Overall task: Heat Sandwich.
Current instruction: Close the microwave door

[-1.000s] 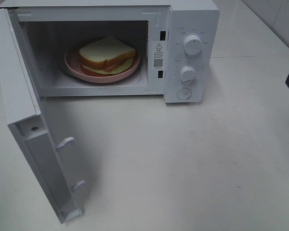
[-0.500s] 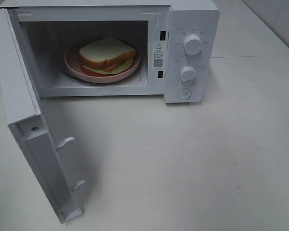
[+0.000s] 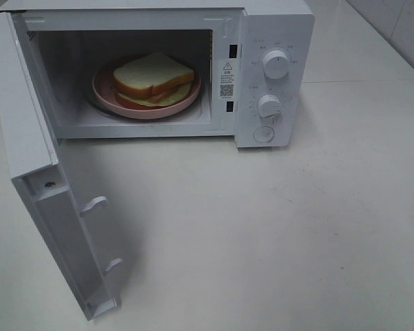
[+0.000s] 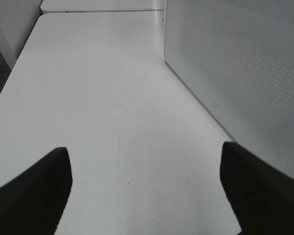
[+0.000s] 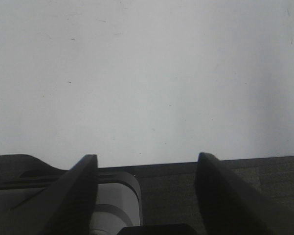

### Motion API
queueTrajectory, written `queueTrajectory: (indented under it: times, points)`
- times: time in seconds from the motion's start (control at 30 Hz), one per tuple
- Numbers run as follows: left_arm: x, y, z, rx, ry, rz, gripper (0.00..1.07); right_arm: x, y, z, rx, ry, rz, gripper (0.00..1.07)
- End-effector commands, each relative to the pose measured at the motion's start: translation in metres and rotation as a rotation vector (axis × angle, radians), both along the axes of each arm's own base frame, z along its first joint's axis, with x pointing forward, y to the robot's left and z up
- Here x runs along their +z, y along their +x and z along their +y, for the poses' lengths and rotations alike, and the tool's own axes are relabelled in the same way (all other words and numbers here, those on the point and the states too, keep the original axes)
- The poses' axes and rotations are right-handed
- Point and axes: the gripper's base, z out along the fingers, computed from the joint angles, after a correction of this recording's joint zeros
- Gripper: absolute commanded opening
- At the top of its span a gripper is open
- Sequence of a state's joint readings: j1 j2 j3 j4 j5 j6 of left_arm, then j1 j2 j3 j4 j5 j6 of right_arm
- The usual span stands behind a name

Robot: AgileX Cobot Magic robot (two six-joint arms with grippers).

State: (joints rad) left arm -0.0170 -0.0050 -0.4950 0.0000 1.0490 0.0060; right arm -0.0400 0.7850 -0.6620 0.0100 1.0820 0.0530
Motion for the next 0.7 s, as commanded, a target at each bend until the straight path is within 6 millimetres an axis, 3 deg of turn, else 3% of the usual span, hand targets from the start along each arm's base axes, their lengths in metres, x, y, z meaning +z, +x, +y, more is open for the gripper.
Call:
queueTrajectory:
  times: [0.03,0.3,0.7]
  points:
    - [0.0,-0.002,0.0,0.0,-0.001,-0.03,0.76,-0.003,-0.02,0.001,0.0,0.002,-0.062,0.59]
    - [0.0,-0.002,0.0,0.0,-0.001,-0.03,0.76,-0.005,-0.055,0.002,-0.003,-0.006,-0.227,0.59]
    - [0.0,-0.002,0.0,0.0,-0.001,-0.03,0.76,-0.007,-0.088,0.0,-0.004,-0.062,-0.461,0.59]
